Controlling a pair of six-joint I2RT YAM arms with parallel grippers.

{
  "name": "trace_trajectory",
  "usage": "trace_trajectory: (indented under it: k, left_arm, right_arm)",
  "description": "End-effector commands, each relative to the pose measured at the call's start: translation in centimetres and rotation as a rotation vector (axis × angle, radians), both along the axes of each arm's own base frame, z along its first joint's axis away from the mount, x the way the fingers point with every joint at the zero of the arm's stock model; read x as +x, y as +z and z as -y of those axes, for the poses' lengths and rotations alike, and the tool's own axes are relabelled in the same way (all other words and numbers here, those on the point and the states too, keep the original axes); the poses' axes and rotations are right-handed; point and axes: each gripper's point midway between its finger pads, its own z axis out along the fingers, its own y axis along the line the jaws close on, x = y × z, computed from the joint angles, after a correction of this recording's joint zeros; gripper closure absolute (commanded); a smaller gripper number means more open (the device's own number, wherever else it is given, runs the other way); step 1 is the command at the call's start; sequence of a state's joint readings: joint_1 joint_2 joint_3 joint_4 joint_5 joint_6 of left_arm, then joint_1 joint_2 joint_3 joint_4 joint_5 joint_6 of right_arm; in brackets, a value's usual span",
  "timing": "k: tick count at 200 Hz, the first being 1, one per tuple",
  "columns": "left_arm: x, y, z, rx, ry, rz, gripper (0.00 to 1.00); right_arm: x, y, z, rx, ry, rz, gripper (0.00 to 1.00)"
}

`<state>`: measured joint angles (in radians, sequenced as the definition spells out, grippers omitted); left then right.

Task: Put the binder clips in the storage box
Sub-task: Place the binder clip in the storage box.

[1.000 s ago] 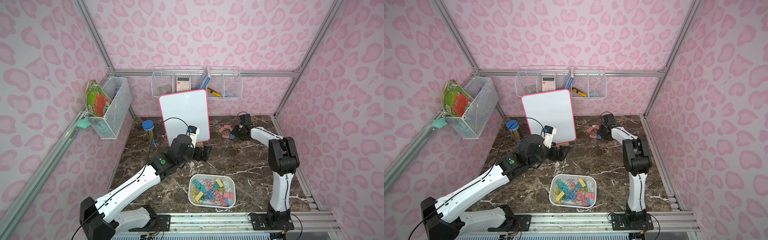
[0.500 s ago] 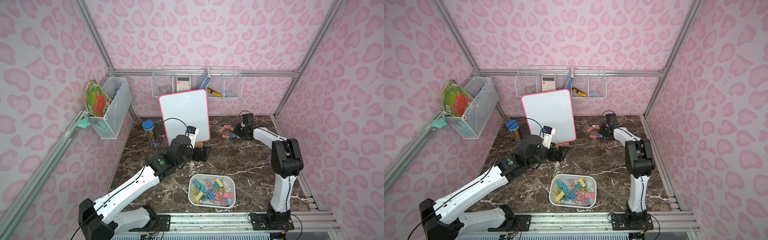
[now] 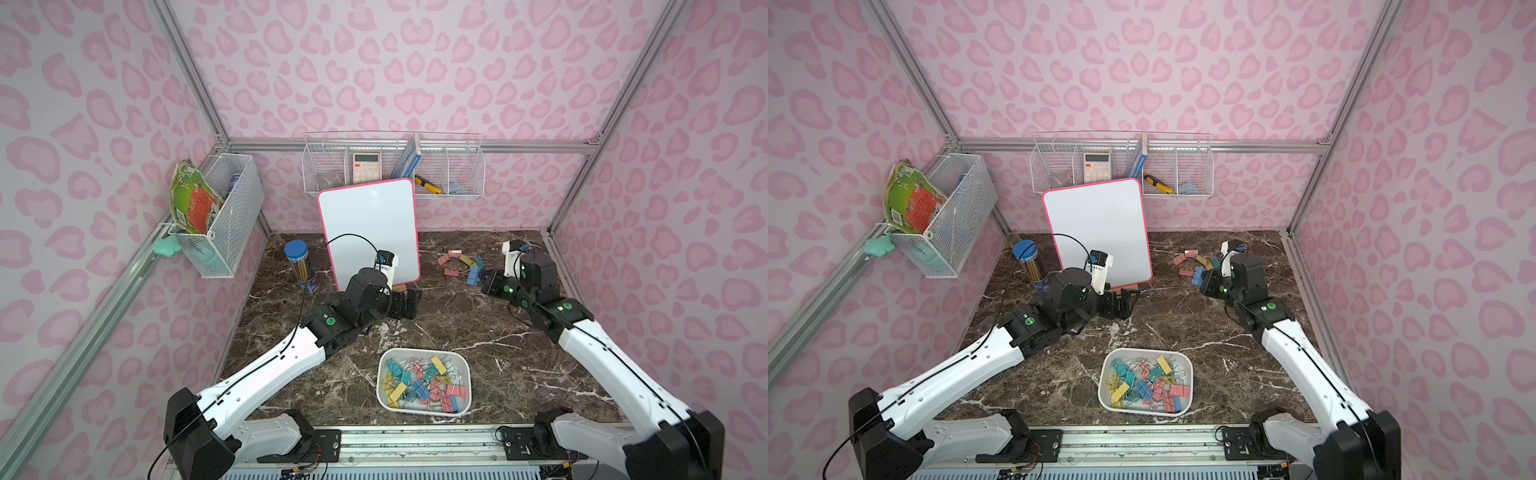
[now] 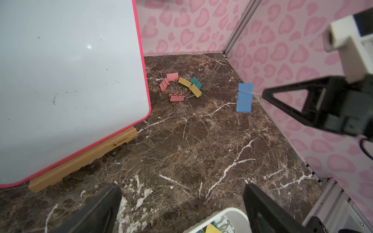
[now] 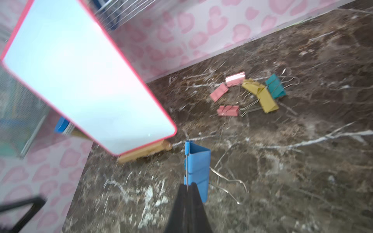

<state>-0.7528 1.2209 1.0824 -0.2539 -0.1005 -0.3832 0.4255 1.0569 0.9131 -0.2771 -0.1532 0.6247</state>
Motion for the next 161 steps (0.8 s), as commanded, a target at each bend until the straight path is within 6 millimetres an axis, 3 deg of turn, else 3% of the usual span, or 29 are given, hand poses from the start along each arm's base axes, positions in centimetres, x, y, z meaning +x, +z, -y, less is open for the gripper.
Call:
trace_trajectory:
  k: [1, 20, 36, 56, 77, 99, 135, 152, 161]
  left_arm:
    - [1.0, 1.0, 0.3, -0.016, 0.013, 0.057, 0.01]
    - [1.4, 0.9, 0.6, -0.027, 0.018, 0.064, 0.01]
    - [1.5, 0.8, 0.7, -0.033, 0.024, 0.066, 0.01]
    - [1.6, 0.9, 0.3, -0.033, 0.044, 0.070, 0.01]
    - [1.4, 1.1, -0.9, -0.025, 0.085, 0.086, 0.01]
    - [1.1, 1.3, -2.1, -0.011, 0.119, 0.104, 0.01]
    - [0.6, 0.9, -2.9, 0.003, 0.132, 0.091, 0.01]
    - [0.4, 0.9, -3.0, 0.008, 0.129, 0.087, 0.01]
    - [0.4, 1.0, -3.0, 0.010, 0.125, 0.090, 0.01]
  right_arm:
    - [-6.1, -3.3, -0.7, -0.054, 0.063, -0.144, 1.00]
    - [-10.9, -4.9, -2.7, 0.000, 0.139, -0.237, 1.00]
    - [-13.8, -5.4, -5.1, 0.090, 0.234, -0.259, 1.00]
    - [-16.3, -5.8, -8.8, 0.174, 0.371, -0.267, 1.00]
    - [-18.6, -7.3, -12.8, 0.134, 0.500, -0.291, 1.00]
    - [-19.0, -9.5, -15.6, -0.002, 0.540, -0.321, 1.00]
    - [-17.5, -14.2, -15.4, -0.214, 0.447, -0.362, 1.00]
    - [-17.3, -14.2, -15.6, -0.233, 0.443, -0.360, 0.87]
    - [-17.3, -13.3, -16.1, -0.216, 0.466, -0.334, 0.73]
